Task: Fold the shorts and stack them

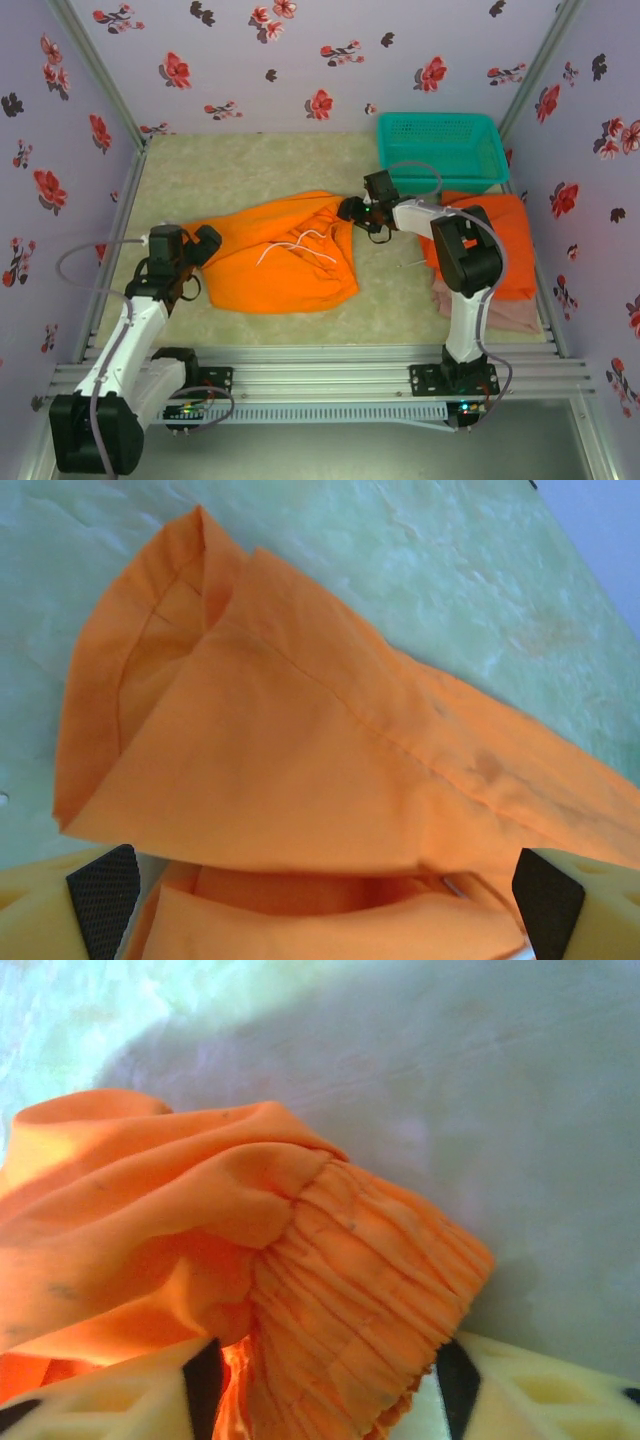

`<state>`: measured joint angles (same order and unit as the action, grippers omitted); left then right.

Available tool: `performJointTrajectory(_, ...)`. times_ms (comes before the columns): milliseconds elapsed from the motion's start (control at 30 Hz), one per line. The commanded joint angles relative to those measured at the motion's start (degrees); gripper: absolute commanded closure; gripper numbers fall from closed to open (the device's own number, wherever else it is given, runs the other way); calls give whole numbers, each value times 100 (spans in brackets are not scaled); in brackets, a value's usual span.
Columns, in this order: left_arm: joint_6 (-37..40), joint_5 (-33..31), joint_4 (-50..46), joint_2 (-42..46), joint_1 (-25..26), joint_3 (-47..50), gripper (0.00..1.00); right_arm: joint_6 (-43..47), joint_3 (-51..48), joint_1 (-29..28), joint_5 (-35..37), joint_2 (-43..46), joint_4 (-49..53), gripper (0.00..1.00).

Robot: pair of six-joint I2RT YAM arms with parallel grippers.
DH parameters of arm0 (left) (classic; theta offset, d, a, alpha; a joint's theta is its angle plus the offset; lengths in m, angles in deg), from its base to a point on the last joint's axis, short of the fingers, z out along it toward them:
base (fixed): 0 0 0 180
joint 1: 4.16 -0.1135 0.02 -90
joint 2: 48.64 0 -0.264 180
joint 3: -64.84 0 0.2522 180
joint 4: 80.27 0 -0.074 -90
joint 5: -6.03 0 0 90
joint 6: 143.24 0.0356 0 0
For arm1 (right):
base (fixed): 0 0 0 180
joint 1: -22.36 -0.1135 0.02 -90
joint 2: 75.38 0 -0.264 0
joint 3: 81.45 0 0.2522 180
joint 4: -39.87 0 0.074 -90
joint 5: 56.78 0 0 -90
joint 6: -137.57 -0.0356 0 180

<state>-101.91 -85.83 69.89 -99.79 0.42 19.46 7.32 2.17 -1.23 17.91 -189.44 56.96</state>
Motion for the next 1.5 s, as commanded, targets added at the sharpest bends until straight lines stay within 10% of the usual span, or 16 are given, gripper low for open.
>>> performJointTrajectory(0,-263,138,289,-251,-290,12,3,-266,187,-23,-17,-124,-187,51)
performJointTrajectory(367,-191,148,802,-1916,-879,-625,15,-206,247,11,-43,-141,-117,93)
performJointTrajectory(933,306,655,1283,-4038,-950,-1579,55,54,274,30,-162,39,128,99)
performJointTrajectory(1100,294,686,1190,-3789,-954,-1656,82,91,265,39,-171,126,192,99)
performJointTrajectory(1467,596,142,-86,-2280,-979,-2745,100,737,146,39,-84,1206,163,100)
